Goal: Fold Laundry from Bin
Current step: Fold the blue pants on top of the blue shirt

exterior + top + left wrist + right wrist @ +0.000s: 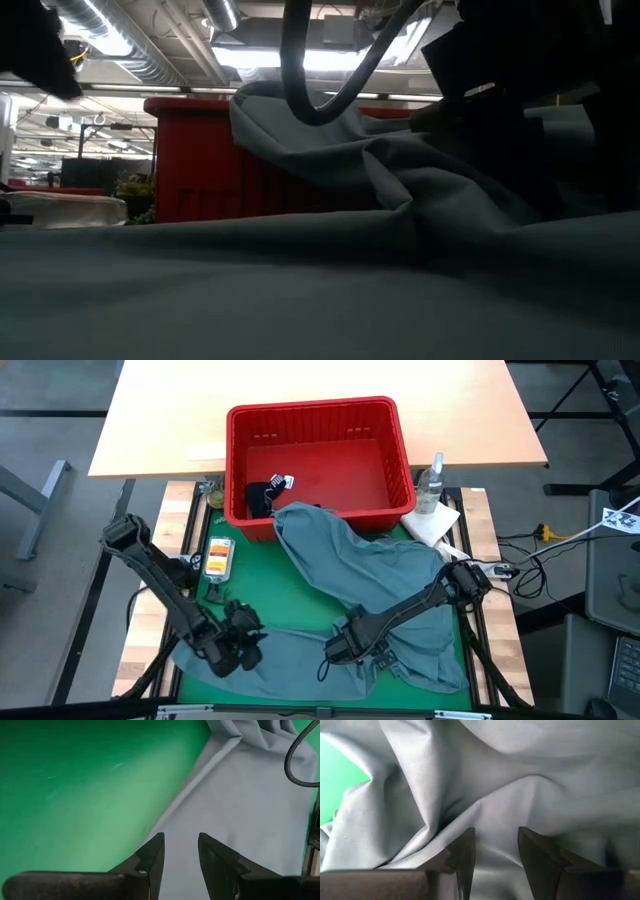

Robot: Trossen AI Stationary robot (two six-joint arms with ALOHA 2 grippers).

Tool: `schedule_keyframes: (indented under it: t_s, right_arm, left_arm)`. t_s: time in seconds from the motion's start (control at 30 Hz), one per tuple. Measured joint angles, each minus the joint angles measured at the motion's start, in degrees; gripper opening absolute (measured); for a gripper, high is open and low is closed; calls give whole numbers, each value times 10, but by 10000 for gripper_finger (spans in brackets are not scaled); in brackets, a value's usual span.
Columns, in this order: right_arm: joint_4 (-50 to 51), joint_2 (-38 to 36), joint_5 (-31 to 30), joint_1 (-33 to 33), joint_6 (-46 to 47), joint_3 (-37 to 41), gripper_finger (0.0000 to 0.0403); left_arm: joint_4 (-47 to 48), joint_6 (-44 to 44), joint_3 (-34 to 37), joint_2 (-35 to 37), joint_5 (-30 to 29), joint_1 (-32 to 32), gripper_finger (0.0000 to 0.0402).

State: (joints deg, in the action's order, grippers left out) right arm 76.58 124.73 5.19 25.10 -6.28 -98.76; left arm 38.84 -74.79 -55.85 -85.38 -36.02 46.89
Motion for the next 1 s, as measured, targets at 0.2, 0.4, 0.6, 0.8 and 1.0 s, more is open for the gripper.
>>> schedule_keyframes:
  t_s: [0.2,0.4,0.6,0.8,1.0]
  right_arm:
    - [0,0,0,0,0,0,150]
    - [-1,0,0,0,0,0,150]
    - [0,0,0,0,0,0,150]
    - [2,0,8,0,0,0,150]
    - [42,0,68,0,0,-1,150]
  left_arm:
    - [-193,101,68,-30,49,-43,84]
    - [-289,148,97,-67,71,-73,37]
    - [-295,151,97,-122,116,-91,4]
    - [-303,134,95,-162,106,-104,2]
    - [-225,115,95,-148,104,-111,1]
